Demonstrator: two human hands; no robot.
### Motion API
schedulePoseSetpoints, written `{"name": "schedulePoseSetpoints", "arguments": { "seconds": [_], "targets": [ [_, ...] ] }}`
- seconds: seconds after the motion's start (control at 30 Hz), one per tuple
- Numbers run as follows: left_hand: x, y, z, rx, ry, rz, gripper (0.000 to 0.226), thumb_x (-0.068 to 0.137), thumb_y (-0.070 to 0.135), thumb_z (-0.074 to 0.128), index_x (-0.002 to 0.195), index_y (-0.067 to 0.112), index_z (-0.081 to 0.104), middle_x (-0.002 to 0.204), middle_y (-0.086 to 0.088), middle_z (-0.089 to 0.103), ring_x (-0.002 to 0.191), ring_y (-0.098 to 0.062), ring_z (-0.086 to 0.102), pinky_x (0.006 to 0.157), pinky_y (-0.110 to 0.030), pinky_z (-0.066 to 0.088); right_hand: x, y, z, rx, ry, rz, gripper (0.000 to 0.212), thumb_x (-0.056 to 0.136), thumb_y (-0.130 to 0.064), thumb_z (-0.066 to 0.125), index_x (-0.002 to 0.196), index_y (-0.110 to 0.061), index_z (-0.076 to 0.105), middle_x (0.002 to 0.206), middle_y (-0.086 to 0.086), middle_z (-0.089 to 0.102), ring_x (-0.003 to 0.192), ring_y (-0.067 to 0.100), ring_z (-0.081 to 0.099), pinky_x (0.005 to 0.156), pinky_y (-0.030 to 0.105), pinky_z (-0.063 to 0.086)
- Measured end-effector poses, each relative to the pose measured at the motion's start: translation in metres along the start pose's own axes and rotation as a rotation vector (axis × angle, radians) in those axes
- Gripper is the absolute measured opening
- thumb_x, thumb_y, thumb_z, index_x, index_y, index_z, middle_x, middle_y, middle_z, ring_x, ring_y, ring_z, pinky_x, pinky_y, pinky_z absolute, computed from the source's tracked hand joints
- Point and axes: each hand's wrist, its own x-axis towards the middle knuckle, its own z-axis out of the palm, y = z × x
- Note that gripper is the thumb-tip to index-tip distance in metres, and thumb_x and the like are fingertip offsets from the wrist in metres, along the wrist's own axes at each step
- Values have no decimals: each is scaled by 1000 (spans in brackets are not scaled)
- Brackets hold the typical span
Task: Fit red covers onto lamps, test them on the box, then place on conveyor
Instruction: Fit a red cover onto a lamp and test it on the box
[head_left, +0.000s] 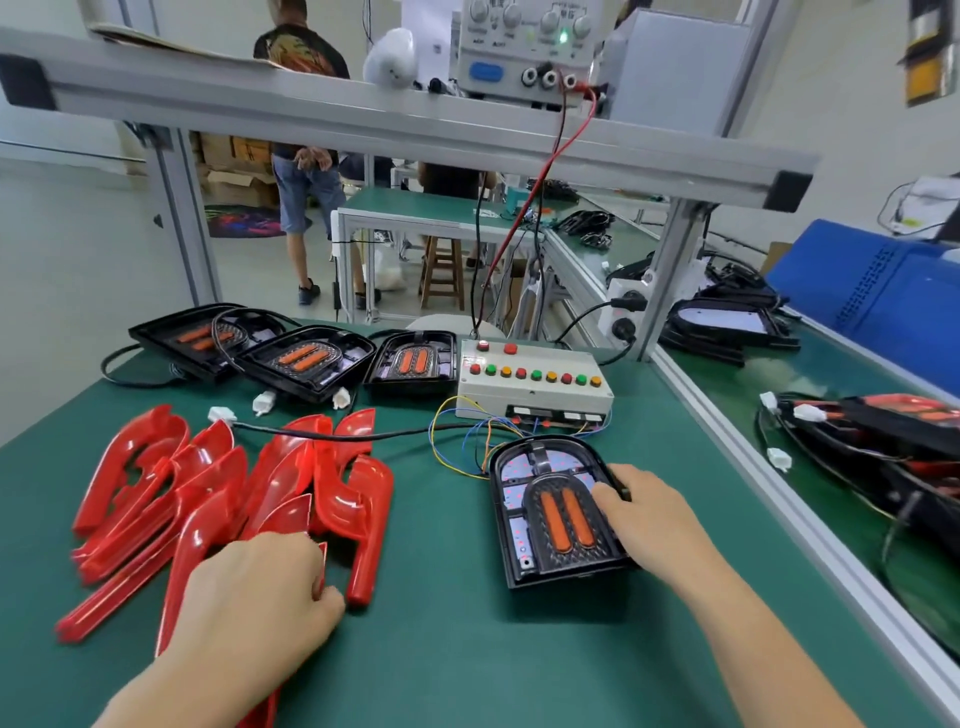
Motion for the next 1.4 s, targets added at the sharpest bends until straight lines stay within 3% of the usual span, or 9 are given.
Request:
{"name": "schedulePoseSetpoints", "arguments": {
  "seconds": [0.13,0.3,0.5,0.67,0.87,1.03,1.2,1.27,1.4],
  "targets": [
    [5,6,-28,-112,95,-56,34,75,45,53,58,17,50,59,4,56,62,-10,56,47,-23,35,-4,-2,-2,-112,48,3,50,99,-39,44,144,-18,41,151,5,39,135,23,40,109,37,33],
    [31,38,-58,-133,233,57,28,76,40,54,66,14,54,70,1,57,78,-24,59,57,-26,33,-8,-15,3,-229,113,-30,26,95,-38,46,113,-22,55,130,2,52,118,25,49,101,39,36],
    [52,54,-52,-190,228,106,30,77,34,55,59,14,43,59,2,43,70,-24,47,53,-27,28,-14,-19,3,-246,214,-104,47,96,-39,47,140,-26,41,146,-4,37,136,19,32,117,43,13],
    [49,50,-55,-276,231,127,28,74,33,58,59,11,49,61,-2,51,68,-23,50,52,-25,30,-24,-33,2,-149,261,-270,48,94,-33,54,140,-24,46,146,-5,40,136,16,32,116,43,16],
    [37,39,-58,-479,82,346,31,56,40,45,51,10,46,50,-3,45,53,-16,42,54,-29,39,-34,-48,10,-43,231,-402,43,94,-28,57,136,-25,51,142,-9,42,132,11,34,117,37,15],
    [43,50,-52,-814,110,346,29,62,33,54,58,5,56,54,-12,53,51,-14,42,55,-37,43,-52,-63,27,167,185,-563,35,92,-27,61,126,-21,60,124,-13,53,119,3,45,103,14,29],
    [58,63,-45,-1467,43,333,21,88,6,61,67,3,59,57,-5,56,46,-6,47,48,-14,37,-66,-70,36,487,-94,-545,23,94,-32,58,113,-45,56,96,-18,70,82,12,59,72,14,45],
    [65,67,-39,-1693,4,281,17,87,9,59,71,7,57,58,-1,59,47,-6,50,50,-14,38,-67,-67,37,552,-128,-487,30,92,-30,61,117,-44,55,94,-10,71,76,17,58,69,12,48],
    [76,78,-28,-2112,-126,157,10,76,23,58,76,14,57,62,2,64,48,-6,53,51,-14,44,-63,-56,37,487,-39,-469,35,91,-26,63,111,-53,52,81,-7,67,57,4,47,59,13,43]
  ]
}}
